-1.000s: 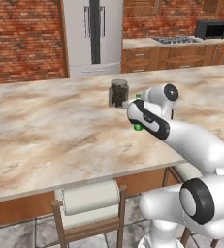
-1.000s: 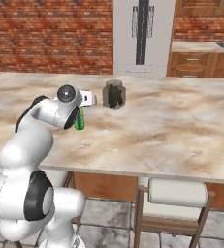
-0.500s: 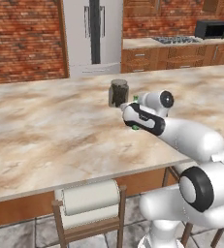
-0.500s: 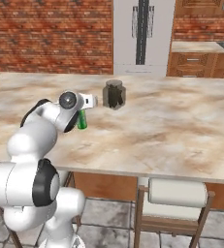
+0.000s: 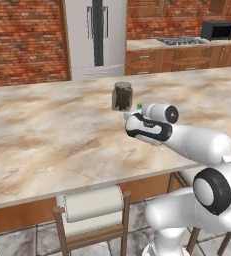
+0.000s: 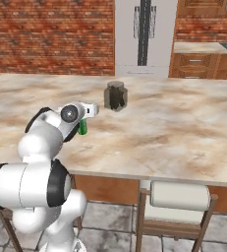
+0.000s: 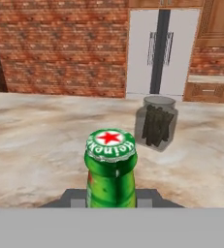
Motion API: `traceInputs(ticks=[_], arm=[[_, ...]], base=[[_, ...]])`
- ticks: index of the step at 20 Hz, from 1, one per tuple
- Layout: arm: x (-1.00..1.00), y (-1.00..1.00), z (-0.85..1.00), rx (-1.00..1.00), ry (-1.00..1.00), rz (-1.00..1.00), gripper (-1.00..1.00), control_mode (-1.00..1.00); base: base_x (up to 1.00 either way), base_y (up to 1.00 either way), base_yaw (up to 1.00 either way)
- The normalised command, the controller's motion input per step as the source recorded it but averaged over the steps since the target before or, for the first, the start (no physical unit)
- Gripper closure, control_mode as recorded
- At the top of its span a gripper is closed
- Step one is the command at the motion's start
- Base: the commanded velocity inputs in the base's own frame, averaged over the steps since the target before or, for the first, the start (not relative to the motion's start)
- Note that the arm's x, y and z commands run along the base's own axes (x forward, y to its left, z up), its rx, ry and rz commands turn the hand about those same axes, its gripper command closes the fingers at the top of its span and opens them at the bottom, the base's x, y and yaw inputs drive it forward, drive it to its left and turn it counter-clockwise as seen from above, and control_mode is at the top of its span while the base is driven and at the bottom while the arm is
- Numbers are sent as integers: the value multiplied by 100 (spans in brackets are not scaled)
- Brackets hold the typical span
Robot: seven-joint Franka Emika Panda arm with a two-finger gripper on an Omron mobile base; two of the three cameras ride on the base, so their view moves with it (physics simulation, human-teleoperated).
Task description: Open the cabinet directly in front. Then move the beer and the cup to the dining counter with the jar on it.
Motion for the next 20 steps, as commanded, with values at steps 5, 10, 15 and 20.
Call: traceInputs(ticks=[5, 10, 15, 20], arm=[[13, -8, 0, 4, 0, -1, 100, -100], [13, 0, -3, -1, 0, 0, 100, -100], [40, 0, -7, -1, 0, -3, 100, -100], [28, 0, -5, 0, 0, -2, 100, -100]], base=[[0, 0, 0], [0, 0, 0], [0, 0, 0], [0, 0, 0]])
